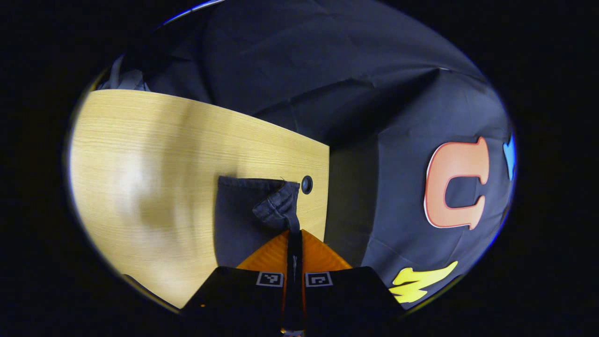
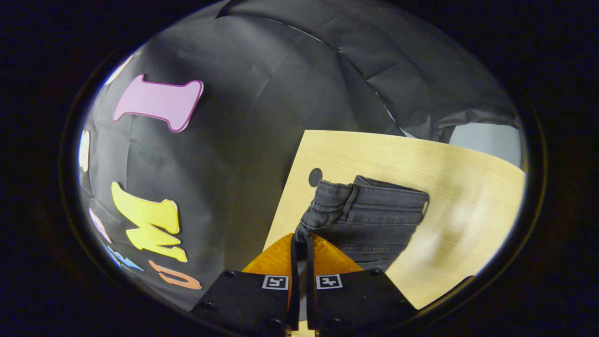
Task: Grasp the waist and the cuffs of the jeans and fold them to make the two legs overlap; first hold the waist and fold one-third of the jeans toward the cuffs, then hold the cuffs and fold the remaining one-third in the same direction to finish folding.
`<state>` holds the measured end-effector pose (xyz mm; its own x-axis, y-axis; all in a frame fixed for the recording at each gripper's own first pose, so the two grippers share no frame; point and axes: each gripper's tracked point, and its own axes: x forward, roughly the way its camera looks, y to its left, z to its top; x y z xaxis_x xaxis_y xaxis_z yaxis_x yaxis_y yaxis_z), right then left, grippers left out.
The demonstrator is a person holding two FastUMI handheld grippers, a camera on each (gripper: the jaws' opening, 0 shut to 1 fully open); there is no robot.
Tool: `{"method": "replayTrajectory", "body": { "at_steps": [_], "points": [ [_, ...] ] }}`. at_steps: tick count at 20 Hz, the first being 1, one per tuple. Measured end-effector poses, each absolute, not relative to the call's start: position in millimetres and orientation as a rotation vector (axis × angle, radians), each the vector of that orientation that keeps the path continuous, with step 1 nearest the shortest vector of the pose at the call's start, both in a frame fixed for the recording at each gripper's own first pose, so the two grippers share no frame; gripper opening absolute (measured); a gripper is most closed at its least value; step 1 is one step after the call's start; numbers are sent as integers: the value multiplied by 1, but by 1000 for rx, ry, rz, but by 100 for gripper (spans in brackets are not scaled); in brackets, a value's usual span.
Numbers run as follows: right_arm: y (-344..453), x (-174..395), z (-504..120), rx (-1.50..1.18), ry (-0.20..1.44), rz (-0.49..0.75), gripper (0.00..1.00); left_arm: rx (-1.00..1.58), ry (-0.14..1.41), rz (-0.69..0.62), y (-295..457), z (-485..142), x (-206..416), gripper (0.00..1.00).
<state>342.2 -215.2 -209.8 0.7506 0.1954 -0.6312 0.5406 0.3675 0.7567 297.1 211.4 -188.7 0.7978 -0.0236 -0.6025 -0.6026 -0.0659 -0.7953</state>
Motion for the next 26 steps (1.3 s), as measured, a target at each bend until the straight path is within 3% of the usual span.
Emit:
{"method": "replayTrajectory", "body": {
  "at_steps": [4,5,6,8,9,12,13,14,17,19,20,21,22,23,24,26],
  "points": [
    [-211,382,-241,1199,737,-265,7,-1500,562,516,209,-215,339,3],
    [-211,389,-250,1198,739,-269,2,-1487,578,516,204,-222,346,3],
    [-210,396,-259,1194,745,-275,7,-1477,580,515,201,-227,356,3],
    [-209,410,-276,1197,751,-286,2,-1429,602,512,193,-238,370,3],
    [-209,418,-284,1201,749,-288,7,-1402,613,511,192,-244,375,3],
    [-206,427,-299,1180,754,-293,7,-1388,616,516,194,-257,385,3],
    [-206,428,-300,1182,751,-295,2,-1383,621,514,193,-264,386,3],
    [-205,430,-303,1189,745,-297,7,-1376,621,505,192,-267,390,3],
    [-205,436,-313,1197,731,-303,7,-1331,622,464,189,-263,397,3],
    [-203,436,-309,1211,703,-289,14,-1290,592,442,185,-256,409,11],
    [-205,437,-309,1204,696,-288,12,-1264,583,434,185,-253,413,10],
    [-204,439,-309,1196,691,-277,19,-1231,580,427,186,-251,416,23],
    [-202,436,-306,1189,691,-265,35,-1198,584,424,188,-253,415,41],
    [-201,435,-304,1180,687,-255,44,-1179,576,419,188,-251,413,32],
    [-202,432,-300,1164,679,-253,57,-1167,571,422,188,-248,409,58],
    [-210,430,-293,1127,647,-264,82,-1122,541,438,193,-244,403,63]
  ]
}}
